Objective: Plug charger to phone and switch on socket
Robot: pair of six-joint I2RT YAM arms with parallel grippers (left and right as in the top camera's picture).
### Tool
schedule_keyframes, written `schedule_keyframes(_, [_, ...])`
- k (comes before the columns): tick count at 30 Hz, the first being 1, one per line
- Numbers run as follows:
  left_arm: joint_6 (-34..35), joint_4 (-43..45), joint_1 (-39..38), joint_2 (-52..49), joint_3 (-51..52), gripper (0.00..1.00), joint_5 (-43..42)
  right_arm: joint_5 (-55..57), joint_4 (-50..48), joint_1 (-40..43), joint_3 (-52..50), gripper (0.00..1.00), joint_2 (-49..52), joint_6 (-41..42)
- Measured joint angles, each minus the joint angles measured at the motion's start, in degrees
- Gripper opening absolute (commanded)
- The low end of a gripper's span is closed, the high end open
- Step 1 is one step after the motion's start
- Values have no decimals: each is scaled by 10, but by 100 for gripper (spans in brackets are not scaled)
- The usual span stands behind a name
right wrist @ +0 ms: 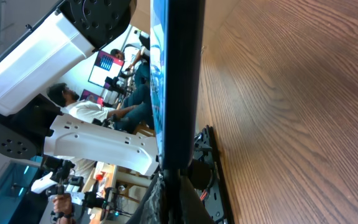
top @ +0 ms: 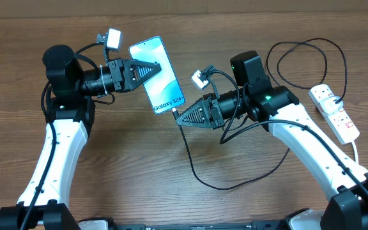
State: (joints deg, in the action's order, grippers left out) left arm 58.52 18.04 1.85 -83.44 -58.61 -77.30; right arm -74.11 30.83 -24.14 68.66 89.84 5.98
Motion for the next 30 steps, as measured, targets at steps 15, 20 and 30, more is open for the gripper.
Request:
schedule_keyframes(15, [0,0,0,0,0,5,19,0,3,-10,0,4,0,15])
schedule_keyframes(20, [0,0,0,0,0,4,19,2,2,-15,0,4,0,15])
schedule_keyframes(30, [-2,0,0,0,0,4,8,7,-4,-15,0,4,0,15])
